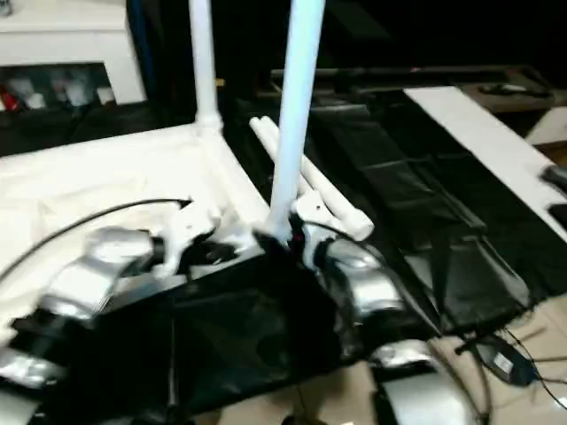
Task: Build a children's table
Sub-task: Rotate leg to tighten
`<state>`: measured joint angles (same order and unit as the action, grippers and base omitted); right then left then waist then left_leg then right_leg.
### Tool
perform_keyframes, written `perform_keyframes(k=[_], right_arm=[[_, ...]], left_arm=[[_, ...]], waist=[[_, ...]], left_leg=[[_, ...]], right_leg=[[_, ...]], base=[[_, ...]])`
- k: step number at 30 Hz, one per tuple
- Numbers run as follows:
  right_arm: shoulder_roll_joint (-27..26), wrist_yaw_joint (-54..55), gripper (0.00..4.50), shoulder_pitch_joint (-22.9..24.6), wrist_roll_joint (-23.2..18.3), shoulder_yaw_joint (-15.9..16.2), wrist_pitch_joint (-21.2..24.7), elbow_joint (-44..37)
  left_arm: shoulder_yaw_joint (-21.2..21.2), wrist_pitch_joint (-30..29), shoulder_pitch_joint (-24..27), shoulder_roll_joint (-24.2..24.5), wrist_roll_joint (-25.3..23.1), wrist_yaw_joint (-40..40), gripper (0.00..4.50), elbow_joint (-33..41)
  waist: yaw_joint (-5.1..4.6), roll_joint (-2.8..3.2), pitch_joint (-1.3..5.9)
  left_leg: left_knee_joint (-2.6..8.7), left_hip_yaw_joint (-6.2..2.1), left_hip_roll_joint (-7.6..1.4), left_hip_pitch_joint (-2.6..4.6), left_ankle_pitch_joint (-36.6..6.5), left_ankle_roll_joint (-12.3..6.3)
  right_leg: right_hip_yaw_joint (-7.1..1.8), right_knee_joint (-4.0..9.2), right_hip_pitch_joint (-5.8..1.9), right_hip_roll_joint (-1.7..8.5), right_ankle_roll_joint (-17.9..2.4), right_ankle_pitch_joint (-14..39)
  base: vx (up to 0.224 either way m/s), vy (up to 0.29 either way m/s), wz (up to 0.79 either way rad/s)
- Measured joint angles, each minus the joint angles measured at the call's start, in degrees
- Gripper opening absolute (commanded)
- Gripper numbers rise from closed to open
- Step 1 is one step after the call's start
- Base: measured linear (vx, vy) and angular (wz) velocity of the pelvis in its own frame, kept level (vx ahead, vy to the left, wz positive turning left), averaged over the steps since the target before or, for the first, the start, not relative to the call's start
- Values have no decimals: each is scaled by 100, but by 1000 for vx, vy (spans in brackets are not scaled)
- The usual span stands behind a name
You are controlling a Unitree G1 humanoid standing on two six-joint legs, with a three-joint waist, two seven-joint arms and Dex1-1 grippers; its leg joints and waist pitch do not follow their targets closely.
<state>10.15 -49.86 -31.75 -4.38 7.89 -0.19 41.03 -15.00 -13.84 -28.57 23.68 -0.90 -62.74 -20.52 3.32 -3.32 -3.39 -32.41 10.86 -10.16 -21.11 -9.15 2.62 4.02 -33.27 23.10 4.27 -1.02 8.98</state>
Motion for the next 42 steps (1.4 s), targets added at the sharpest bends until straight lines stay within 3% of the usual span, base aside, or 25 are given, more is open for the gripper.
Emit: perform_keyframes(k=[4, 6, 9, 12, 20, 25, 30, 34, 35, 36, 38, 42], right_arm=[[173, -692, 393, 1, -30, 132, 49, -166], [273, -1029, 361, 1, -40, 188, 104, -228], [398, -1313, 358, 1, -75, 253, 176, -272], [509, -1653, 319, 1, -117, 374, 264, -347], [514, -1770, 278, 4, -120, 367, 475, -416], [21, -309, 276, -114, -57, -62, 488, 21], [-483, 1400, 275, -336, -78, -603, 511, 529], [-708, 2208, 275, -444, -51, -792, 478, 714], [-754, 2335, 331, -462, -43, -818, 448, 756], [-806, 2450, 345, -483, -22, -853, 404, 805], [-846, 2514, 345, -496, -6, -853, 322, 866], [-847, 2350, 386, -513, 60, -828, 264, 877]], left_arm=[[-21, 159, 2, 191, 73, -431, 0, 5], [-53, 201, 1, 272, 121, -588, 0, 5], [-74, 262, 1, 336, 129, -772, 0, 5], [-119, 302, 1, 437, 169, -975, 0, 4], [-119, 350, -5, 464, 185, -1065, 0, -48], [13, -30, -182, 94, -4, -248, 0, -312], [99, -510, -310, -585, -160, 764, 0, -437], [130, -786, -319, -948, -237, 1282, 0, -408], [132, -819, -319, -981, -260, 1349, 0, -396], [132, -827, -323, -1006, -297, 1400, 0, -395], [131, -822, -327, -1023, -327, 1420, 0, -395], [84, -689, -327, -914, -333, 1311, 0, -394]], waist=[[46, 1, 0], [52, 1, 0], [79, 1, 0], [116, 1, 0], [163, 1, 0], [134, 0, 1], [15, 1, 0], [-11, 6, 3], [-15, 8, 4], [-21, 11, 6], [-23, 12, 5], [-35, 13, 5]], left_leg=[[20, 24, -10, -3, -1, -2], [15, 35, -10, -4, -7, -8], [8, 42, -10, -3, -7, -6], [4, 46, -15, 4, -6, -4], [2, 46, -16, 9, -4, -1], [-6, 46, -15, 26, -1, 4], [-23, 44, -11, 24, -1, 5], [-24, 43, -10, 25, -1, 4], [-24, 43, -9, 24, -1, 4], [-24, 42, -9, 25, -1, 4], [-23, 39, -10, 23, -1, 4], [-22, 38, -9, 13, -1, 4]], right_leg=[[1, 1, 6, -1, 2, 20], [-3, 3, 6, 1, 1, 20], [-6, 1, 5, 4, 1, 20], [-7, -6, 2, 4, 2, 20], [-9, -20, 2, 4, 17, 29], [-14, -35, -3, 6, 33, 39], [-15, -20, -9, 11, 38, 42], [-15, -8, -15, 12, 38, 42], [-15, -7, -14, 12, 38, 42], [-14, -6, -14, 12, 38, 42], [-10, 1, -14, 12, 39, 42], [-9, 18, -12, 12, 39, 42]], base=[[14, -8, 1], [0, 0, 0], [0, 0, 0], [0, 0, 0], [0, 0, 0], [0, 0, 0], [0, 0, 0], [0, 0, 0], [0, 0, 0], [0, 0, 0], [0, 0, 0], [0, 0, 0]])
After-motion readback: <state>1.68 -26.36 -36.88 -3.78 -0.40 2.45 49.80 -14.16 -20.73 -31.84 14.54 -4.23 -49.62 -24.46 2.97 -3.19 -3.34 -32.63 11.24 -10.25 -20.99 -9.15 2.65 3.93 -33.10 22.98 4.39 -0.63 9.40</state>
